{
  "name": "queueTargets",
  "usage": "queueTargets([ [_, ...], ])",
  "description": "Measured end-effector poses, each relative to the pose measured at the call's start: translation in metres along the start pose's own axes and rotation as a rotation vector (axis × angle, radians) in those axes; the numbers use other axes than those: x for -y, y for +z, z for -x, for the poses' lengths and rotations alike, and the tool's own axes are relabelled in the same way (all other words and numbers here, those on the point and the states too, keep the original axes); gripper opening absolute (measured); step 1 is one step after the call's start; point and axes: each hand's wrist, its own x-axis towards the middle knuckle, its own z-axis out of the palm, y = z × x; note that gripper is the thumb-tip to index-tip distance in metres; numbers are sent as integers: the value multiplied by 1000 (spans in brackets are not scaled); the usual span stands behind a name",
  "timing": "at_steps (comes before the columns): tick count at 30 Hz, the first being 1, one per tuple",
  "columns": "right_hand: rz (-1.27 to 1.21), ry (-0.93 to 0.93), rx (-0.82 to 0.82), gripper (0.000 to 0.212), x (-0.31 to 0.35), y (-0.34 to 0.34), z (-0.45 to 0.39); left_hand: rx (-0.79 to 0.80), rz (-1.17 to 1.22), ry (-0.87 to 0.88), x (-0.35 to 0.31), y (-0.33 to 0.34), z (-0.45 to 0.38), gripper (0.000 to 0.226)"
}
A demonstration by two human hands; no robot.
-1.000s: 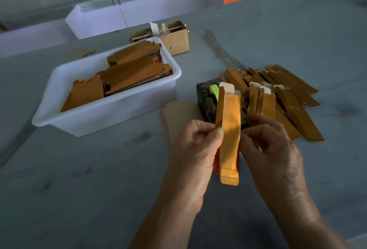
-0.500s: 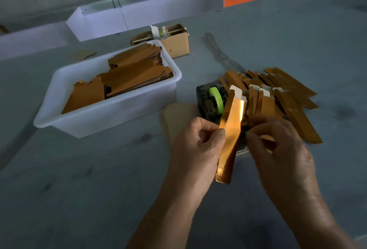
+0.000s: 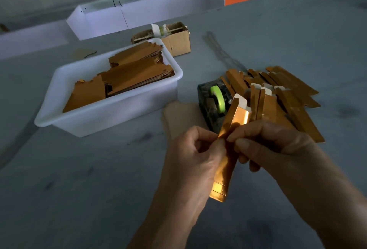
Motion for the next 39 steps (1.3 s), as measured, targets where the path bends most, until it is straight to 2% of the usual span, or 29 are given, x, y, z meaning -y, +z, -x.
queueTargets([
  [3, 9, -8, -1, 28, -1, 3, -1, -8, -21, 17, 0, -1, 4, 11],
  [7, 38, 14, -49, 62, -4, 6, -3, 5, -20, 41, 0, -2, 7, 12],
  [12, 46, 73, -123, 75, -4, 10, -3, 26, 24, 56, 1, -2, 8, 9],
  [22, 244, 139, -187, 53, -3, 15, -4, 104, 35, 86, 8, -5, 7, 14],
  [27, 359, 126, -223, 58, 1, 16, -5, 107, 86, 67, 6, -5, 7, 13],
  [31, 415, 108, -247, 59, 4, 20, -3, 63, 128, 53, 6, -3, 7, 18],
  [36, 474, 87, -226, 56, 9, 23, -3, -69, 223, 74, 8, 5, 11, 19],
  [39, 541, 85, -216, 53, 15, 23, -2, -158, 160, 136, 13, 11, 14, 19],
])
